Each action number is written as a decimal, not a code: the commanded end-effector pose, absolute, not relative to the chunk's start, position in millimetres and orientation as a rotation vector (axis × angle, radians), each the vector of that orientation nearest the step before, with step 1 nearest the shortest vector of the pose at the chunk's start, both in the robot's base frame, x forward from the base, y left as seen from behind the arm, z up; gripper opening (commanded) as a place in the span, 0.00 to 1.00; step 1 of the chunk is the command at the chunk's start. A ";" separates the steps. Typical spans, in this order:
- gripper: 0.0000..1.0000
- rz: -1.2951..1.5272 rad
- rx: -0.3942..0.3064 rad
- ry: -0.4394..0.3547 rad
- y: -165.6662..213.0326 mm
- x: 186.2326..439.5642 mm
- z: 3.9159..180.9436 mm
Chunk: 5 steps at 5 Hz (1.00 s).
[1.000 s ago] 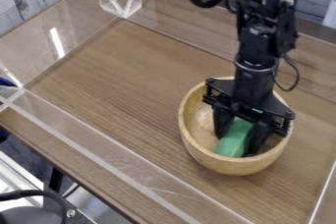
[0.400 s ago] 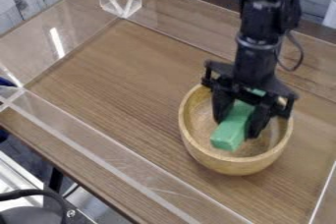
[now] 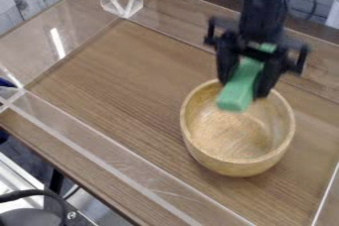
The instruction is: Remove the green block from inside the brown bowl and put it on the table
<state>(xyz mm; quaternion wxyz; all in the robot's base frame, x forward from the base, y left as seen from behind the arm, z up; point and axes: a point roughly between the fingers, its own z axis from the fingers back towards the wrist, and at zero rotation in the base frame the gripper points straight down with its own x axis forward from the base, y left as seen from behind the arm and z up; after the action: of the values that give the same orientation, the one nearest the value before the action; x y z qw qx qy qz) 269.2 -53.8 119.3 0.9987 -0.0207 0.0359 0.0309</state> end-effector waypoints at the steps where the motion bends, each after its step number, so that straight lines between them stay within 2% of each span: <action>1: 0.00 0.108 -0.051 -0.054 -40.6 282.6 160.2; 2: 0.00 0.133 -0.061 -0.081 -32.7 269.0 154.5; 3: 0.00 0.155 -0.068 -0.096 -31.7 257.3 141.3; 5: 0.00 0.202 -0.112 -0.067 -22.4 278.1 138.0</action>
<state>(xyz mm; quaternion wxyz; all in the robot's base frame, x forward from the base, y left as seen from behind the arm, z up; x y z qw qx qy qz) 267.8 -22.5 121.8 0.9936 -0.0508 -0.0015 0.1010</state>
